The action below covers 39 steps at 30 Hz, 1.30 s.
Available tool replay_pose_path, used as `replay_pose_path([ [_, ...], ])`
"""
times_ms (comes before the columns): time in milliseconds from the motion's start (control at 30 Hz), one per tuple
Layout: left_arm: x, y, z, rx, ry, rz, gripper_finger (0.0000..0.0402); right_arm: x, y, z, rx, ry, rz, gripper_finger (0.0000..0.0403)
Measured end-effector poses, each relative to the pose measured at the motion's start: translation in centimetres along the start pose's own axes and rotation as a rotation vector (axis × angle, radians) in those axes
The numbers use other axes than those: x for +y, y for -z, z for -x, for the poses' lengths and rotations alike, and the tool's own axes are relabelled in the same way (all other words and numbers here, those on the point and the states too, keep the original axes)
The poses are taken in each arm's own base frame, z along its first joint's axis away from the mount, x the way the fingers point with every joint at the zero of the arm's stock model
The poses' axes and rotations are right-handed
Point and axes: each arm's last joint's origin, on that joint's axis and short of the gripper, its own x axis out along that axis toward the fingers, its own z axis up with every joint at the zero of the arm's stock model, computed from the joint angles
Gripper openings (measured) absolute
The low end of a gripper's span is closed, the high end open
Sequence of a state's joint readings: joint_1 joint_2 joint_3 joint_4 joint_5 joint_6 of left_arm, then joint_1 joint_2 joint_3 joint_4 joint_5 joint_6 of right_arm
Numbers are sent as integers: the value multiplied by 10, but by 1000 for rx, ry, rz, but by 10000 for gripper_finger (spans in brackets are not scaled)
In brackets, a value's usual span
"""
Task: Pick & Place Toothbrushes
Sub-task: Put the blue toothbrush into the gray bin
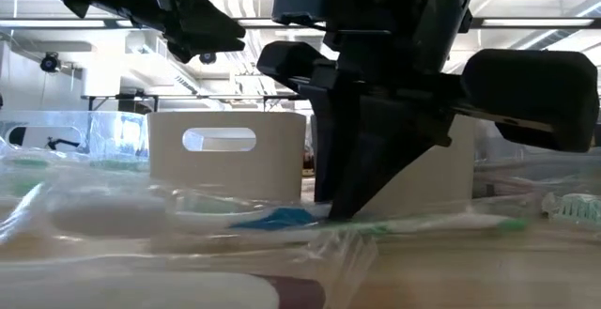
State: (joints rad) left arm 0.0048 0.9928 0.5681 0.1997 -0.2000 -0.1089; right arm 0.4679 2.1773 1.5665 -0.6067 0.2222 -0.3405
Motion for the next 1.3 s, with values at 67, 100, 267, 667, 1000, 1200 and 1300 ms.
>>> replay_pose_path([
  [67, 0, 0, 0, 0, 0, 0, 191, 0, 0, 0, -6, -16, 0, 32],
  [100, 0, 0, 0, 0, 0, 0, 190, 1, 0, 0, -8, -20, 0, 28],
  [267, 0, 0, 0, 0, 0, 0, 191, 0, -2, 1, -11, -22, 0, 17],
  [667, 0, 0, 0, 0, 0, 0, 190, -9, -25, 30, -73, -35, -107, 18],
  [1000, 0, 0, 0, 0, 0, 0, 191, -29, -45, 88, -41, -46, -365, 19],
  [1200, 0, 0, 0, 0, 0, 0, 191, -44, -51, 129, -38, -32, -526, 19],
  [1300, 0, 0, 0, 2, 0, 0, 191, -50, -49, 147, -22, 18, -597, 18],
])
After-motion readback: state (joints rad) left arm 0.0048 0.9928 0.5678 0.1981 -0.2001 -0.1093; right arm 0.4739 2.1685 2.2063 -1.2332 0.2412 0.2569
